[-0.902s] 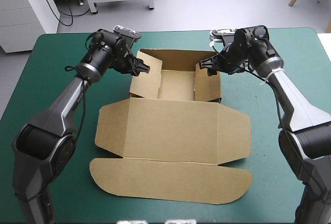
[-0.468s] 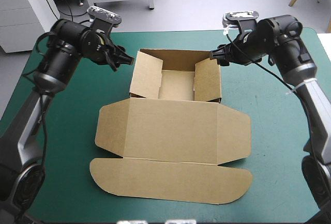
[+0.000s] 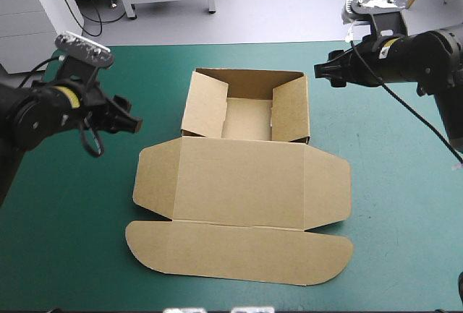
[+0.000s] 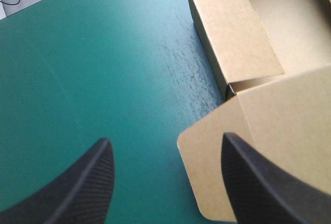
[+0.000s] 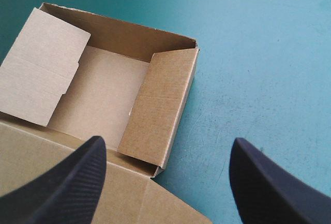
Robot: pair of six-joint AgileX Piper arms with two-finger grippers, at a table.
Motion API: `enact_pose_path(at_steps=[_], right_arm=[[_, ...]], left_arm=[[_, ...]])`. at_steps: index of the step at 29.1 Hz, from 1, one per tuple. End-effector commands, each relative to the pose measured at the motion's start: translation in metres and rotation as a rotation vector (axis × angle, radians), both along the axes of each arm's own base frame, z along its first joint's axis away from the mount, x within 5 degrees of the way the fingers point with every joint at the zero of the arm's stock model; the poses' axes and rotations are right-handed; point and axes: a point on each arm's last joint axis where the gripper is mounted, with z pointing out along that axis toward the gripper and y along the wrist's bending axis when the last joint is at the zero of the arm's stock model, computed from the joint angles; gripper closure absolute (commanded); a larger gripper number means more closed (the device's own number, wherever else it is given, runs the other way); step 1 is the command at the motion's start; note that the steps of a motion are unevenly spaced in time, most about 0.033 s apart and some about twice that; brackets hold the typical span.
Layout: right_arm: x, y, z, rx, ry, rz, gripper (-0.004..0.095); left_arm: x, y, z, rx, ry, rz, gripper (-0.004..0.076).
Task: Fold the box
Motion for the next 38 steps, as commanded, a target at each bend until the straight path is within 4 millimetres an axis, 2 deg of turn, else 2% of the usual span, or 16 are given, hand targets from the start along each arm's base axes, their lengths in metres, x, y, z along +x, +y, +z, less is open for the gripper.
enact_pose_path(at_steps=[1, 11, 16, 18, 22, 31, 36, 38], right_arm=[[-0.015, -0.006, 0.022, 0.009, -0.116, 0.005, 0.0292], [-0.006, -0.003, -0.005, -0.023, -0.034, 0.016, 0.0302], [0.0, 0.0, -0.01, -0.014, -0.03, 0.021, 0.0311], [0.007, 0.003, -0.015, 0.002, -0.016, 0.029, 0.0326], [0.029, 0.011, -0.034, 0.008, 0.039, 0.036, 0.0338], [0.093, 0.029, -0.105, -0.024, 0.208, 0.017, 0.0337], [0.113, 0.035, -0.129, -0.019, 0.238, 0.012, 0.0337], [0.122, 0.038, -0.146, -0.019, 0.276, 0.013, 0.0335]], left_arm=[[-0.036, 0.014, 0.01, -0.063, -0.11, -0.021, 0.0294], [-0.129, 0.049, -0.015, -0.153, -0.188, -0.052, 0.0294], [-0.16, 0.062, -0.033, -0.16, -0.221, -0.062, 0.0294], [-0.167, 0.065, -0.039, -0.163, -0.229, -0.062, 0.0294], [-0.169, 0.066, -0.047, -0.156, -0.211, -0.061, 0.0294], [-0.167, 0.066, -0.048, -0.155, -0.217, -0.06, 0.0294], [-0.167, 0.066, -0.048, -0.15, -0.221, -0.057, 0.0294], [-0.167, 0.066, -0.048, -0.15, -0.221, -0.057, 0.0294]])
